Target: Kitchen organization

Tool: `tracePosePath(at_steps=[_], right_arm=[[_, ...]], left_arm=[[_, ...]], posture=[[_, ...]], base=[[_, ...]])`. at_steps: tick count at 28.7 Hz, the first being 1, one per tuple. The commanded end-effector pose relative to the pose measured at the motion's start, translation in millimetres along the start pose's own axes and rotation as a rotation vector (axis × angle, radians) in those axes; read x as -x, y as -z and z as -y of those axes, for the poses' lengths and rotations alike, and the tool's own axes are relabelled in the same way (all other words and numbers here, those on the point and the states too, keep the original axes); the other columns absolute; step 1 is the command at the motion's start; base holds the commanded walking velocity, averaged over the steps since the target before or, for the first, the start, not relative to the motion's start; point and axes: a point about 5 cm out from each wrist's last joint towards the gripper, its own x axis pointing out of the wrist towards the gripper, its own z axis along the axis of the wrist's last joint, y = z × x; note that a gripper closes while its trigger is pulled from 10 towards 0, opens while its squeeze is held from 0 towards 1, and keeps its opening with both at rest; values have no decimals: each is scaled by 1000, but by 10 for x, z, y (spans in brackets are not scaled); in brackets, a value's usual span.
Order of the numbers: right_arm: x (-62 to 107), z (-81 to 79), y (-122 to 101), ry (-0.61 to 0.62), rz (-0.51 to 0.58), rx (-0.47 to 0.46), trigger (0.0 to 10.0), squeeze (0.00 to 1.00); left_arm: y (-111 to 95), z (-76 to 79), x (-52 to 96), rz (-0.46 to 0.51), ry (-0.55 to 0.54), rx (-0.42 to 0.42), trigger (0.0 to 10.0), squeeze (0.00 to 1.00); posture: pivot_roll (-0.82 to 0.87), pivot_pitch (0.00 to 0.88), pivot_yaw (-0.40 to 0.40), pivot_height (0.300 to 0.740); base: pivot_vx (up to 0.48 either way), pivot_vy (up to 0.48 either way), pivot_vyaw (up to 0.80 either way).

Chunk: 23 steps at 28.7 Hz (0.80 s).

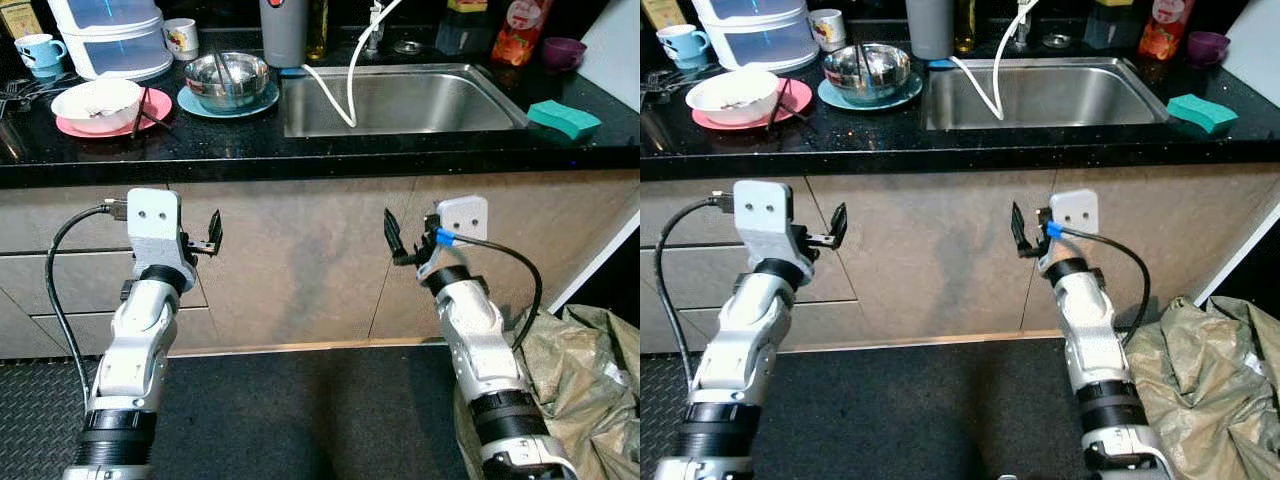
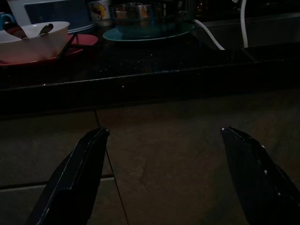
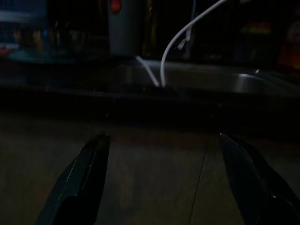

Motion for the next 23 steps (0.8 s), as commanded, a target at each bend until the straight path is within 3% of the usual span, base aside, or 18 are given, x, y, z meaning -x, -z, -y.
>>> tracePosePath(at_steps=[1, 23], right_arm=[[-10, -4, -14, 0, -2, -19, 10000, 0], [-79, 26, -110, 2, 30, 12, 10000, 0]], left_arm=[[-12, -33, -10, -1, -6, -14, 10000, 0], [-136, -47, -61, 44, -15, -23, 10000, 0]], posture=[[8, 54, -44, 740], [7, 64, -52, 740]], base=[[0, 0, 0], [0, 0, 0]])
